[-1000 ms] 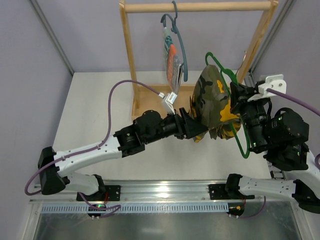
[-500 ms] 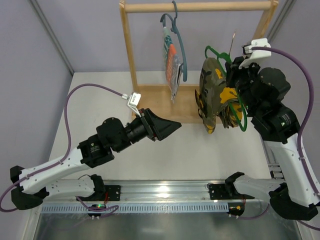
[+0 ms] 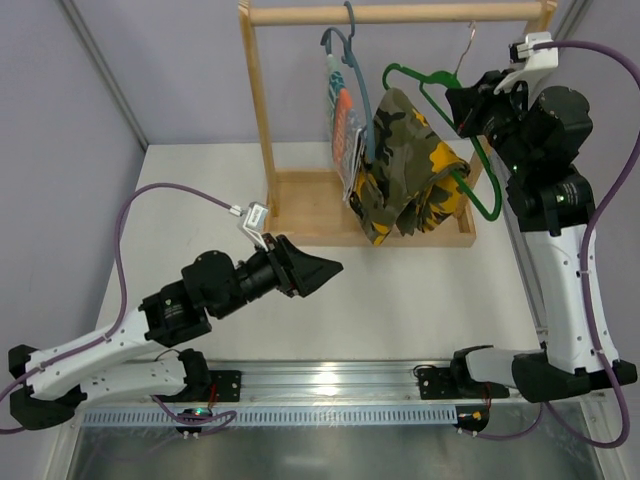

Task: Place the trousers on the hanger
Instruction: Hang the hanger with trousers onto the clothesline

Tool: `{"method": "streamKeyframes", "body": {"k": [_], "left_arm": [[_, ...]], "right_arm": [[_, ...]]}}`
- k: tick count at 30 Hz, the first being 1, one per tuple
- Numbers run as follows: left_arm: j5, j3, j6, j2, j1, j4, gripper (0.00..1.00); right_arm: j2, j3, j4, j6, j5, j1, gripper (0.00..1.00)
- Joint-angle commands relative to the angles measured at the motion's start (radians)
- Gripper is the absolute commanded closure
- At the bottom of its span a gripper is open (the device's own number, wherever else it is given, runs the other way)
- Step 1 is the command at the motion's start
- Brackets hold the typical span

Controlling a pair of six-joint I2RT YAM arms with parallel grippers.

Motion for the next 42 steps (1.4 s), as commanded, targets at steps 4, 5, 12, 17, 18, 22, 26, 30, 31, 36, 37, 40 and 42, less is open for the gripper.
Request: {"method": "streamKeyframes", "body": {"k": [4,5,12,17,18,22,26,30,31,36,37,40,42], "left_arm": [[-0.002,0.017,0.038,-0.042,-0.004,-0.08,0.34],[0.001,0.019,0.032,-0.05,-0.004,-0.086,0.34],[-0.013,0.012,0.012,-0.073,-0.004,-0.118,0.33],[-0.025,0.028,0.016,-0.051,-0.002,-0.123,0.33],[-0.024,0.029,0.015,-0.044,-0.002,-0.122,0.33],[-0.019,0.035,0.016,-0.002,-0.004,-0.115,0.33],[-0.033,0.043,0.024,0.031,-0.004,-0.117,0.32],[-0.053,0.077,0.05,0.061,-0.002,-0.152,0.32],[-0.057,0.086,0.056,0.065,-0.002,-0.157,0.31],[-0.091,0.127,0.098,0.059,-0.002,-0.194,0.3],[-0.1,0.131,0.105,0.053,-0.002,-0.204,0.3],[-0.189,0.172,0.144,0.038,-0.002,-0.285,0.26],[-0.252,0.218,0.171,0.041,-0.002,-0.398,0.22]], "right_arm": [[0.071,0.151,0.356,0.076,-0.167,-0.059,0.96],[0.094,0.176,0.355,0.079,-0.176,-0.064,0.96],[0.283,0.368,0.338,0.093,-0.194,-0.106,0.96],[0.348,0.376,0.353,0.117,-0.214,-0.146,0.96],[0.352,0.357,0.364,0.128,-0.222,-0.157,0.96],[0.371,0.317,0.378,0.166,-0.254,-0.183,0.96],[0.354,0.27,0.35,0.159,-0.265,-0.183,0.96],[0.328,0.253,0.27,0.143,-0.248,-0.183,0.94],[0.313,0.236,0.267,0.142,-0.231,-0.183,0.89],[0.245,0.196,0.217,0.102,-0.188,-0.182,0.52],[0.237,0.207,0.168,0.097,-0.176,-0.183,0.42],[0.221,0.265,-0.017,0.103,-0.115,-0.183,0.19],[0.198,0.293,-0.131,0.128,-0.06,-0.182,0.11]]}}
